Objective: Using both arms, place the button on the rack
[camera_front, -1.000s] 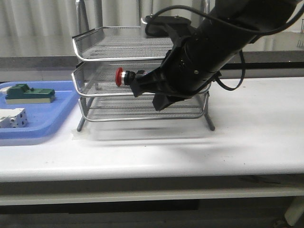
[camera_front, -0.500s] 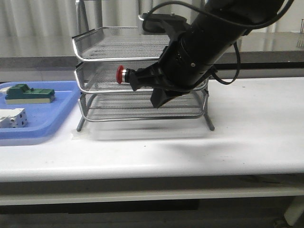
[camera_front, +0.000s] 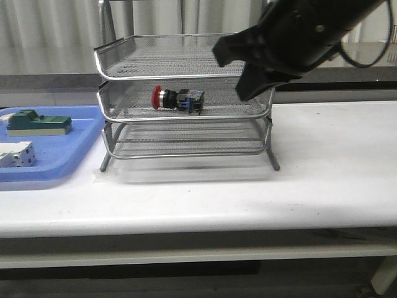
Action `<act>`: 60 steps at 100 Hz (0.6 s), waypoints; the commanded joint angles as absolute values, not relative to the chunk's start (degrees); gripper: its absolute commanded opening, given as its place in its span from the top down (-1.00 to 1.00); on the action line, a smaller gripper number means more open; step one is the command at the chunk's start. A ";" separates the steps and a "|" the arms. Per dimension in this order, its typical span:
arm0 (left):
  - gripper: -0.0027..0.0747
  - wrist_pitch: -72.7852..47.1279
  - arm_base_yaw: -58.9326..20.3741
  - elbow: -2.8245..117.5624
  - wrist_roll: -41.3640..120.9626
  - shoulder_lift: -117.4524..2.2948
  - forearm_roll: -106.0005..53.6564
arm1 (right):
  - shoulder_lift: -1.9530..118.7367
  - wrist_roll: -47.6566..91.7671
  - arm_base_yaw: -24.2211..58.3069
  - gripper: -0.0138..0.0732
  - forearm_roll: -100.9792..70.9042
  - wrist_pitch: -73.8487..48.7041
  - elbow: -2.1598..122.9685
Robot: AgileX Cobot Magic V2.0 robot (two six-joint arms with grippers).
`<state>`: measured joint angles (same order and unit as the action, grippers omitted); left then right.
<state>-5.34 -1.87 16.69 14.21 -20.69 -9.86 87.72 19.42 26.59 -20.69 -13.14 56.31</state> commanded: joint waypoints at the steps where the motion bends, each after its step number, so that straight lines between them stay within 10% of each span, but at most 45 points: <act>1: 0.92 -0.80 -1.70 18.36 13.71 -20.95 -10.43 | 80.64 19.40 23.89 0.81 -20.35 -8.95 53.94; 60: 0.92 -0.80 -1.70 18.36 13.71 -20.95 -10.43 | 48.41 18.99 16.27 0.81 -20.73 -6.13 33.99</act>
